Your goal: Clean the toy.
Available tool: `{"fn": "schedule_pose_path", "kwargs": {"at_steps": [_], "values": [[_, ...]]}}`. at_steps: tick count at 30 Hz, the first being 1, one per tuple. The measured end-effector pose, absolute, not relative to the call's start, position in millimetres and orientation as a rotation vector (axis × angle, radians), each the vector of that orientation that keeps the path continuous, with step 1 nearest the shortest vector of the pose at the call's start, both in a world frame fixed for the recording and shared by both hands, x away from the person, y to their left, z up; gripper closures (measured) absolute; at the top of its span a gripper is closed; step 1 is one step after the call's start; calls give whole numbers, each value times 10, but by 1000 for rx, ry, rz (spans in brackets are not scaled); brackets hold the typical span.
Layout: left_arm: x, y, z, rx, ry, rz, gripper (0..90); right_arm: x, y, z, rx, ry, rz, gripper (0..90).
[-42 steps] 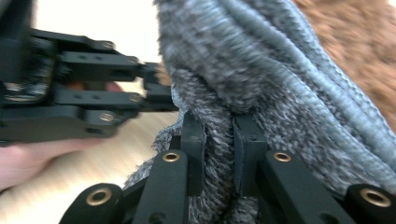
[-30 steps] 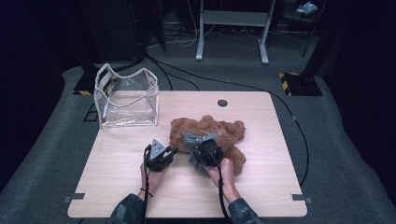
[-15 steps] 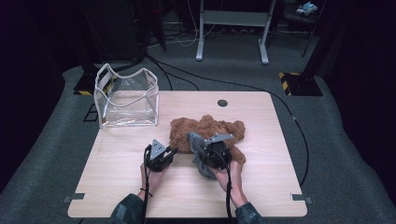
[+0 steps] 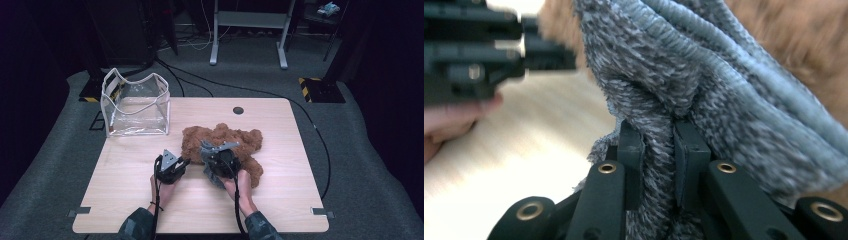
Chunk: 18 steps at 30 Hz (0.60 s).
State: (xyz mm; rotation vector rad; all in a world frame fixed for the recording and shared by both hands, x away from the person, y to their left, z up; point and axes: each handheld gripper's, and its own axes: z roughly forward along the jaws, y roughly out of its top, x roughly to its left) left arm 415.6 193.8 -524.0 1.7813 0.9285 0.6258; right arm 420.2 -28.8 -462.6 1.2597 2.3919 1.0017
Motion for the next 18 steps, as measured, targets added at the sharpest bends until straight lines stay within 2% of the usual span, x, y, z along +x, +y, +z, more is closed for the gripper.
{"fn": "schedule_pose_path", "kwargs": {"at_steps": [10, 18], "values": [[4155, 1940, -5236, 1788, 928, 623, 763, 4017, -395, -4764, 1260, 2512, 928, 770], [4155, 1940, -5234, 1791, 928, 620, 763, 3957, -733, -4196, 1226, 2219, 1061, 773]]}}
